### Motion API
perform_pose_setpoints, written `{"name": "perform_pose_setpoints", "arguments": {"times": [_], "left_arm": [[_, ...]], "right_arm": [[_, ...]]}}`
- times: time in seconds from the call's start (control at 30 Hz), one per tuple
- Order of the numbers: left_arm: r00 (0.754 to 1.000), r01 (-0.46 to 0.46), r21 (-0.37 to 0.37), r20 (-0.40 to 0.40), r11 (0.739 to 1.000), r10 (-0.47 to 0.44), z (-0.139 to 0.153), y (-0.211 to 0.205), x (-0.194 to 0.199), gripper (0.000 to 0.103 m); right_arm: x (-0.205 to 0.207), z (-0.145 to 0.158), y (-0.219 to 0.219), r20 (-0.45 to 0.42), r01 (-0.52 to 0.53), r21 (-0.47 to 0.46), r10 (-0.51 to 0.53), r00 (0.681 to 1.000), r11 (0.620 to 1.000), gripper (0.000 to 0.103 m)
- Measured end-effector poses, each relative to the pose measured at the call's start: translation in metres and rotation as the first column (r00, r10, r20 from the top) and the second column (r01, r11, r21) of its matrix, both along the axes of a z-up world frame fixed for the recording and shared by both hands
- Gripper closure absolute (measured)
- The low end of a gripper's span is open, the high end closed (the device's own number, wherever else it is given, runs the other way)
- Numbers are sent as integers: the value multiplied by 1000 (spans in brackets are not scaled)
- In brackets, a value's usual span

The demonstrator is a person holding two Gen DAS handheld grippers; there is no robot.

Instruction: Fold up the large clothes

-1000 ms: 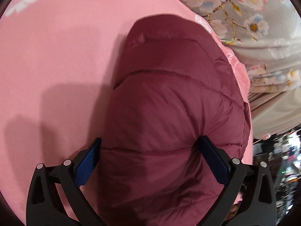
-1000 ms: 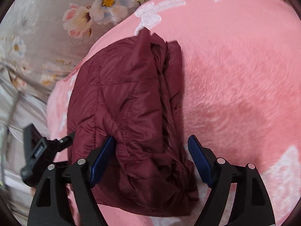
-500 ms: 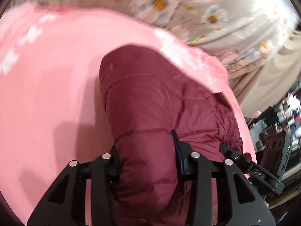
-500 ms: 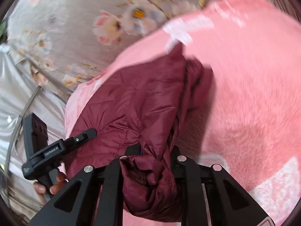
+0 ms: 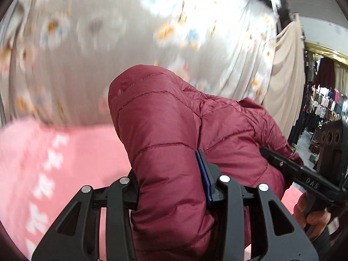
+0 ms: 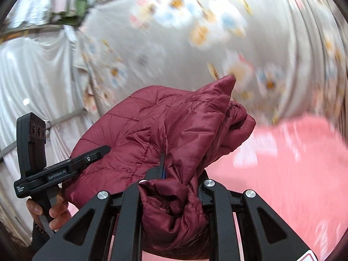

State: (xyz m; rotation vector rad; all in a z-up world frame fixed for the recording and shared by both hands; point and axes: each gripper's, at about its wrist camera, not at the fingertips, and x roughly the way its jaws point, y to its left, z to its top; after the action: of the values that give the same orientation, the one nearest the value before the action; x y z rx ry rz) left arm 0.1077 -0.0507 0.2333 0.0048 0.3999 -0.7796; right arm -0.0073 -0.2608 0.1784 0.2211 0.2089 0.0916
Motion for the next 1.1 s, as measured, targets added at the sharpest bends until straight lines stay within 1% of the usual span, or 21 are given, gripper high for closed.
{"name": "perform_pose_setpoints", "arguments": {"times": [0.07, 0.1, 0.17, 0.23, 0.33, 0.43, 0.47, 0.57, 0.67, 0.77, 0.83, 0.87, 0.97, 1.1], "left_arm": [[998, -4, -15, 66, 1000, 5, 16, 13, -3, 65], [995, -8, -24, 103, 1000, 10, 23, 19, -1, 65], [986, -22, -43, 162, 999, 29, 33, 31, 6, 65], [981, -31, -64, 187, 997, 42, 36, 41, 16, 64], [979, -51, -84, 195, 995, 66, 32, 56, 41, 63], [978, -77, -91, 186, 993, 93, 12, 73, 72, 62], [978, -92, -84, 181, 992, 106, 2, 75, 86, 62], [978, -118, -57, 166, 991, 126, -21, 80, 113, 62], [984, -131, -34, 120, 991, 134, -57, 84, 153, 62], [987, -139, -23, 83, 990, 140, -86, 85, 179, 62], [988, -144, -8, 56, 990, 144, -111, 84, 196, 62], [989, -145, 2, 41, 989, 145, -126, 83, 205, 62], [989, -145, 21, 1, 989, 145, -159, 81, 222, 62], [986, -140, 62, -84, 988, 145, -206, 75, 243, 62]], "right_arm": [[3, 18, 11, 50, -6, -37, 8, 999, 999, 86], [4, 29, 20, 83, -9, -65, 14, 996, 998, 86], [10, 43, 31, 121, -13, -101, 25, 992, 995, 86], [24, 53, 42, 151, -23, -138, 44, 988, 990, 86], [53, 52, 52, 167, -50, -163, 77, 983, 985, 86], [91, 40, 58, 156, -73, -170, 100, 983, 983, 86], [104, 33, 60, 145, -80, -166, 105, 984, 983, 86], [150, 8, 65, 96, -96, -153, 111, 989, 984, 86], [190, -21, 66, 49, -105, -145, 113, 992, 984, 86], [223, -51, 67, 3, -111, -140, 112, 994, 984, 86], [246, -73, 66, -38, -114, -130, 110, 993, 985, 86], [255, -85, 66, -58, -115, -123, 108, 992, 986, 86], [277, -119, 61, -115, -112, -103, 100, 988, 988, 86], [299, -163, 54, -198, -107, -69, 92, 976, 992, 86]]}}
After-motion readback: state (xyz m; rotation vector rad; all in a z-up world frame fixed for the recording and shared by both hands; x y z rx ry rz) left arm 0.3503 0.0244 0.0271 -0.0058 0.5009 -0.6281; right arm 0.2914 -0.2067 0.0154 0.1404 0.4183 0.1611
